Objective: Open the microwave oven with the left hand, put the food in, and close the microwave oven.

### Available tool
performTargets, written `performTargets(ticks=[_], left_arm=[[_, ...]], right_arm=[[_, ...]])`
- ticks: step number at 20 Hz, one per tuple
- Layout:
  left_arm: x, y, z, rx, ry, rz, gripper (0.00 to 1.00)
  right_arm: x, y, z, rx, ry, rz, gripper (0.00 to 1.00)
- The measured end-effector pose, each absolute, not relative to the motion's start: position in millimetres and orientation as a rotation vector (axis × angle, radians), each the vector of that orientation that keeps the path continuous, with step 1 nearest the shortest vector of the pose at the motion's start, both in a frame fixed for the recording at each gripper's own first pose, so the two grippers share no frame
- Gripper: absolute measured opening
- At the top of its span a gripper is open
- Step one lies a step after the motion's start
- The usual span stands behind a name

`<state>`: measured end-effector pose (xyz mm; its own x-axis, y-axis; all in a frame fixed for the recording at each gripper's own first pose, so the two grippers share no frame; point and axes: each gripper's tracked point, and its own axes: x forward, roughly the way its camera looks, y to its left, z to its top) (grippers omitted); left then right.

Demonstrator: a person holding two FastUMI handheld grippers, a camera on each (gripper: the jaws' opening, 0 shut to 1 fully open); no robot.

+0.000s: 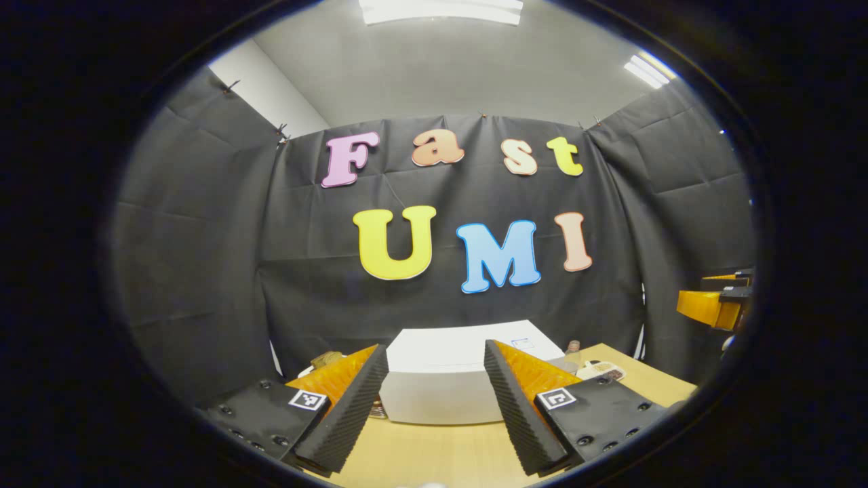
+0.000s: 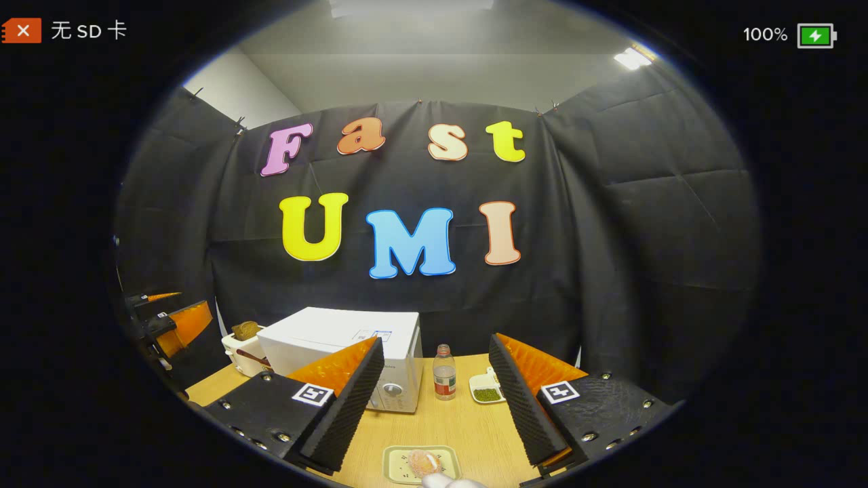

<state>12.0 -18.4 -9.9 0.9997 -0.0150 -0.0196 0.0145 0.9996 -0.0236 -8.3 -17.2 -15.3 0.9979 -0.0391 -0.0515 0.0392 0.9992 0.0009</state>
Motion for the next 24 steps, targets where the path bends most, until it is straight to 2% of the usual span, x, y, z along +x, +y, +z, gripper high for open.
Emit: performTargets(ticks=[5,6,10,12,13,16,21,24], left_arm=[[17.4,-13.1,-15.9,-0.019,0.030,-0.005,0.97],[18.9,-11.8,-17.8,-0.024,0.029,-0.002,0.94],[26.4,-11.7,-29.2,-0.018,0.024,0.007,0.97],[31.9,-16.4,-39.5,0.006,0.021,0.013,0.94],[35.7,-21.5,-47.2,0.009,0.017,0.011,0.99],[47.9,-48.3,-82.9,0.006,0.032,-0.021,0.94],[75.7,-96.2,-150.8,-0.016,0.100,-0.059,0.95],[99.5,-125.7,-188.6,-0.008,0.132,-0.082,0.99]], right_arm=[[-6.5,-16.3,-13.3,0.011,0.050,-0.042,0.95],[-7.0,-15.9,-13.8,0.007,0.049,-0.042,0.95],[-3.4,-14.9,-15.3,0.000,0.057,-0.036,0.95],[-1.7,-15.4,-12.0,-0.009,0.056,-0.034,0.95],[-0.5,-16.7,-9.2,-0.014,0.053,-0.037,0.95],[2.4,-20.3,-4.6,-0.010,0.056,-0.040,0.95],[8.4,-33.2,9.6,-0.018,0.047,-0.071,0.95],[10.7,-38.8,12.0,-0.026,0.056,-0.082,0.95]])
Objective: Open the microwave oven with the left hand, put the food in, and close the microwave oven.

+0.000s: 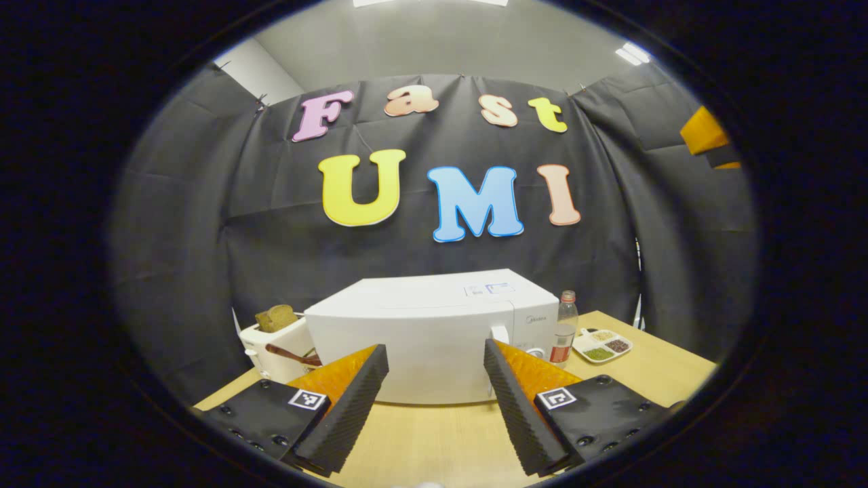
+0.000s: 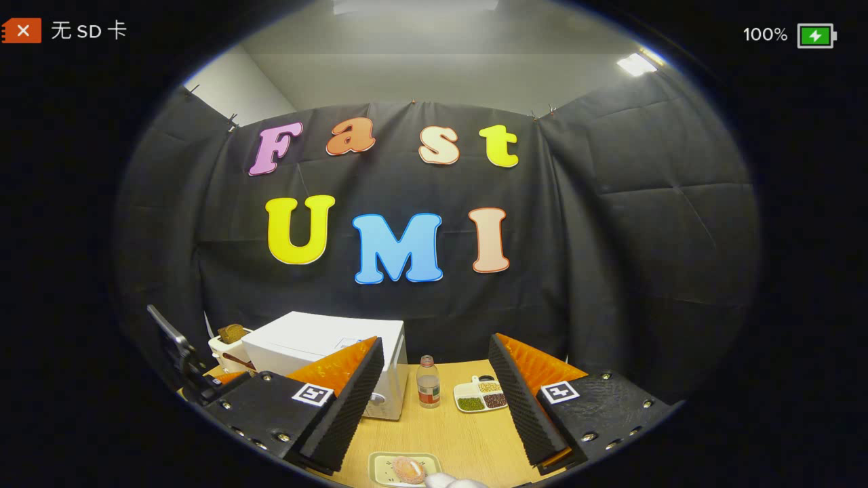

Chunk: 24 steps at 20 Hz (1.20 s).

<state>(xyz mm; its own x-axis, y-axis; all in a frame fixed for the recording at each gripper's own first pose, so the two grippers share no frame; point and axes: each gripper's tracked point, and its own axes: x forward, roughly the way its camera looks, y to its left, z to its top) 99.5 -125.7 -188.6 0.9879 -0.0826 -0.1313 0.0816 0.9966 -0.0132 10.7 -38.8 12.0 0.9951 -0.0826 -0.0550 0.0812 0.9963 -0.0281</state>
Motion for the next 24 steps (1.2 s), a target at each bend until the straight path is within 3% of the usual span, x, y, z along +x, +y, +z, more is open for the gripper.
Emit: performTargets(ticks=[1,4,11,23,24], left_arm=[[108.5,-134.7,-197.0,0.001,0.132,-0.082,0.95],[136.1,-168.6,-229.8,-0.008,0.156,-0.108,0.99],[202.3,-218.9,-274.5,0.003,0.171,-0.133,0.94],[232.1,-233.9,-299.0,-0.023,0.200,-0.147,0.97],[235.4,-236.0,-299.3,-0.026,0.207,-0.157,0.91]], right_arm=[[11.9,-41.6,12.5,-0.030,0.059,-0.088,0.95],[13.4,-50.7,11.5,-0.056,0.072,-0.109,0.95],[14.6,-70.8,5.8,-0.132,0.107,-0.145,0.95],[15.6,-83.5,-8.5,-0.172,0.139,-0.170,0.95],[16.2,-83.7,-10.4,-0.170,0.145,-0.169,0.95]])
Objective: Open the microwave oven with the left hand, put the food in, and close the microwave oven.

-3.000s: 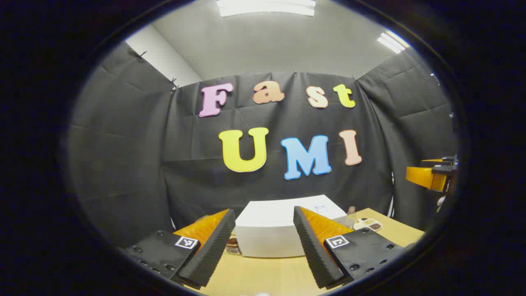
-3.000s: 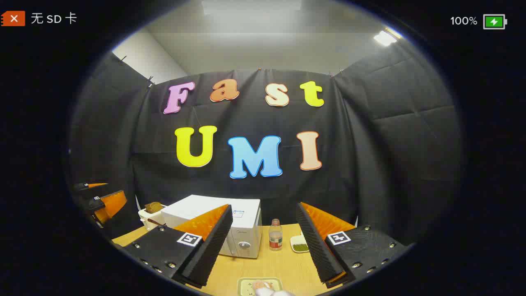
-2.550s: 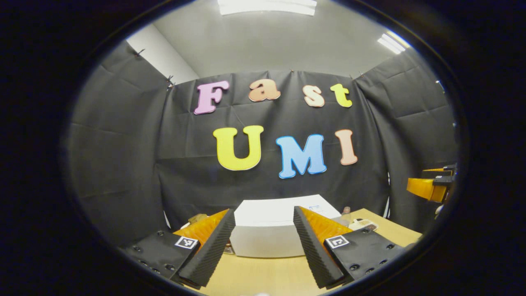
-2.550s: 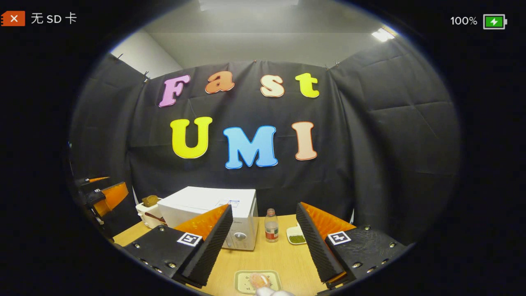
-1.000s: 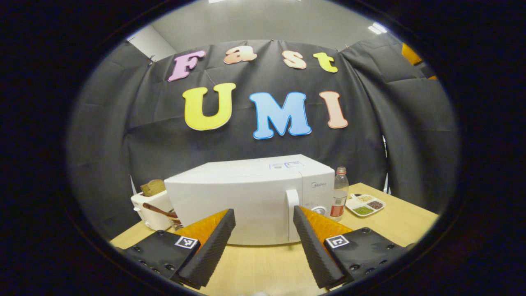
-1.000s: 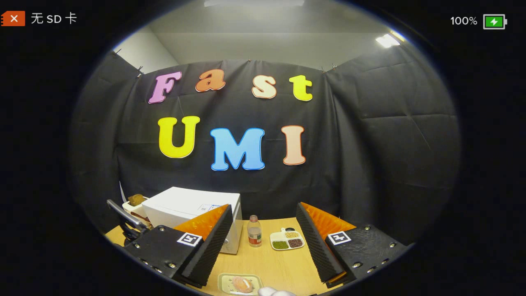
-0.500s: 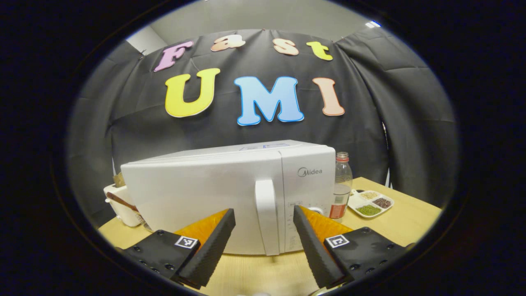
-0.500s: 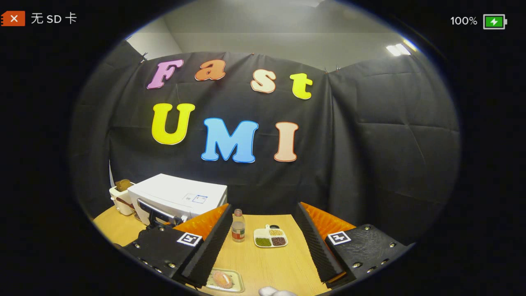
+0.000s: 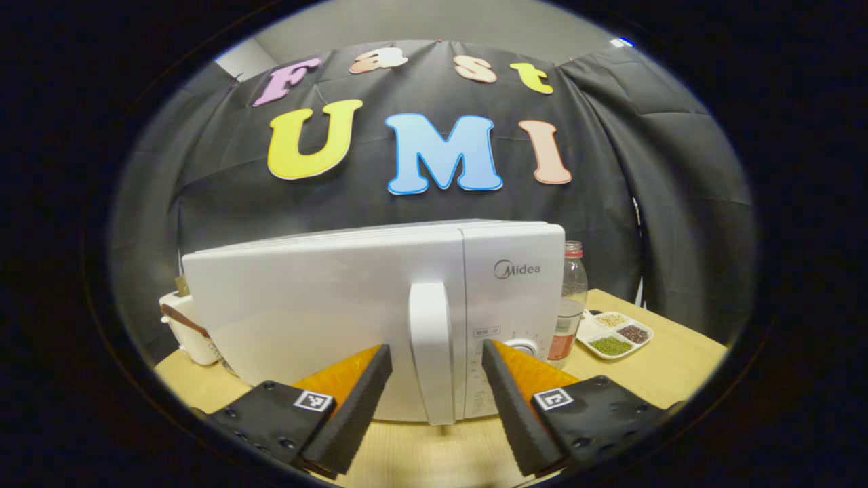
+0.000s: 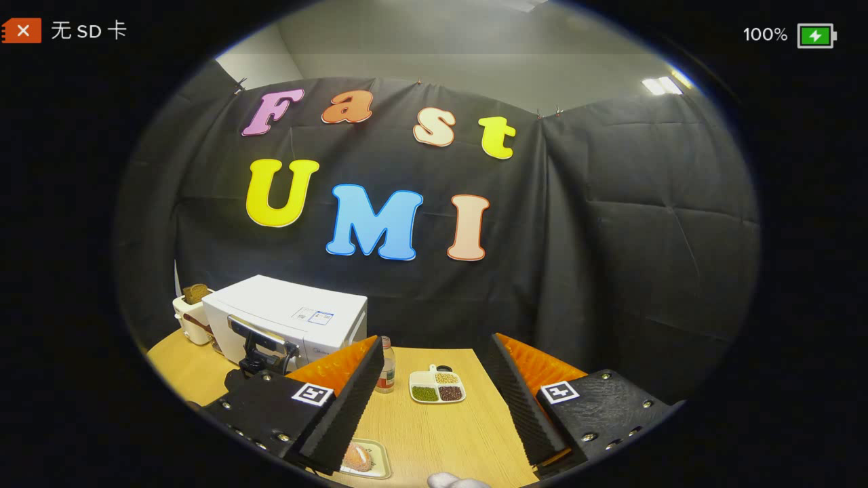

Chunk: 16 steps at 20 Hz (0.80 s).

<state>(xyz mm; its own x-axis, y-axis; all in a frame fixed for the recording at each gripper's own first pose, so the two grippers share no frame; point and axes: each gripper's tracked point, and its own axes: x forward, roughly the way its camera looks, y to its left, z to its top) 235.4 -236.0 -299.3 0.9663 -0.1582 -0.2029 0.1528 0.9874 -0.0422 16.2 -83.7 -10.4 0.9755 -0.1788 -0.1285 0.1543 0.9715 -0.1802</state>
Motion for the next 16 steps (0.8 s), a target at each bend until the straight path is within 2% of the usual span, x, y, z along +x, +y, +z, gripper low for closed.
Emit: performTargets(ticks=[1,4,10,16], left_arm=[[236.1,-234.5,-304.2,-0.030,0.225,-0.157,0.84],[236.3,-233.5,-306.8,-0.071,0.243,-0.174,0.35],[232.4,-229.8,-305.6,-0.063,0.265,-0.123,0.22],[234.0,-231.6,-307.2,-0.072,0.266,-0.153,0.21]], right_arm=[[16.4,-83.1,-12.8,-0.168,0.151,-0.167,0.95],[15.4,-82.5,-19.9,-0.170,0.166,-0.163,0.95],[13.8,-80.8,-23.3,-0.174,0.175,-0.158,0.95],[10.6,-88.1,-25.6,-0.162,0.177,-0.168,0.95]])
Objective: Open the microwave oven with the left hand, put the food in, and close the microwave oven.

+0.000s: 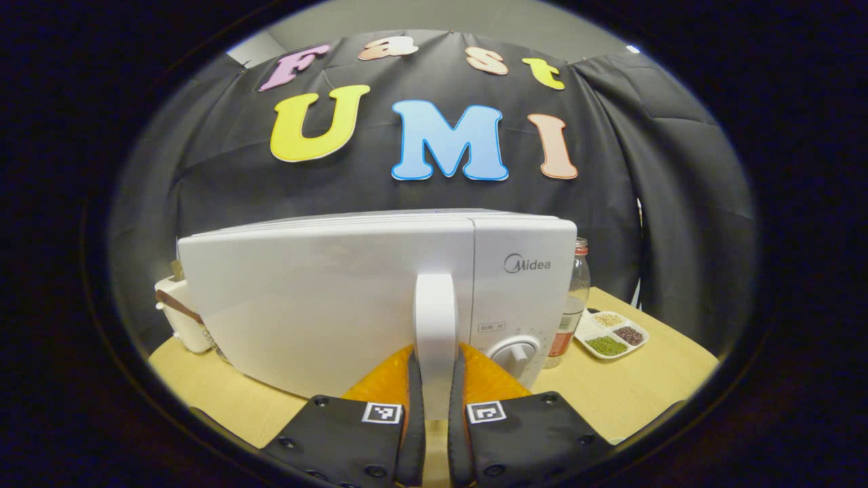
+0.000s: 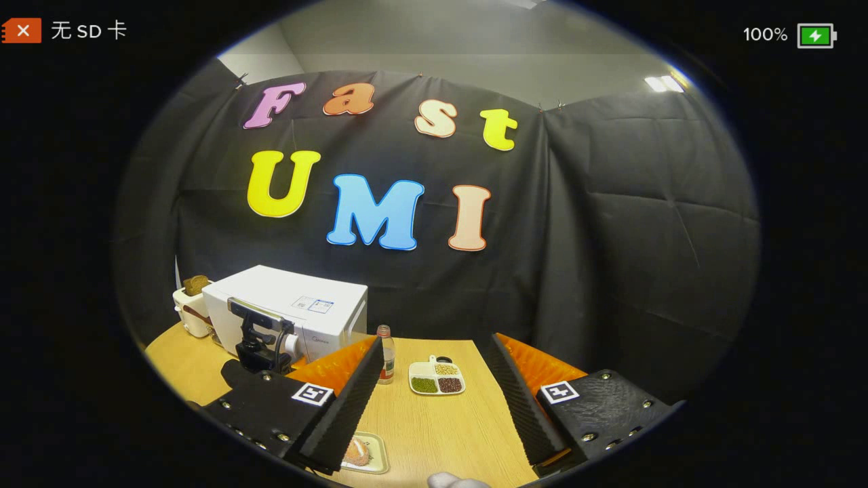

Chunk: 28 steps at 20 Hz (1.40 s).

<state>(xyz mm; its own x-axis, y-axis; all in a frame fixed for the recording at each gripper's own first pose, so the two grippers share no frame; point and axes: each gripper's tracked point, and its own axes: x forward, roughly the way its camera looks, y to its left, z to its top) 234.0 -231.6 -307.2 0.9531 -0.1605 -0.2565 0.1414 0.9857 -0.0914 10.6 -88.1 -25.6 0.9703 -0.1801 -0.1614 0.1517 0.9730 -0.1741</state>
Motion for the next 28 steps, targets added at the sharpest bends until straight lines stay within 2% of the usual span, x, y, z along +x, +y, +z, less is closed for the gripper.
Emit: performTargets(ticks=[10,11,13,20,23,25,26,28], left_arm=[[227.8,-230.5,-307.2,-0.082,0.299,-0.225,0.09],[214.9,-228.6,-315.3,-0.087,0.340,-0.223,0.08],[191.9,-219.3,-299.2,-0.062,0.255,-0.242,0.10],[111.5,-172.9,-304.0,-0.034,0.295,-0.236,0.09],[80.5,-147.3,-305.2,-0.002,0.314,-0.194,0.23],[66.7,-125.9,-309.8,0.066,0.334,-0.150,0.43],[61.6,-120.8,-312.2,0.075,0.344,-0.145,0.66],[55.8,-105.5,-309.6,0.067,0.339,-0.119,0.94]], right_arm=[[8.5,-77.0,-28.6,-0.148,0.184,-0.130,0.95],[7.9,-76.0,-27.1,-0.147,0.180,-0.125,0.95],[6.9,-74.8,-25.8,-0.150,0.178,-0.117,0.95],[-2.6,-54.3,-32.1,-0.110,0.192,-0.046,0.95],[-9.0,-42.2,-32.8,-0.109,0.193,-0.013,0.95],[-12.4,-35.6,-29.6,-0.107,0.187,0.003,0.95],[-13.2,-32.3,-29.4,-0.108,0.185,0.009,0.95],[-14.2,-25.8,-28.9,-0.115,0.182,0.022,0.95]])
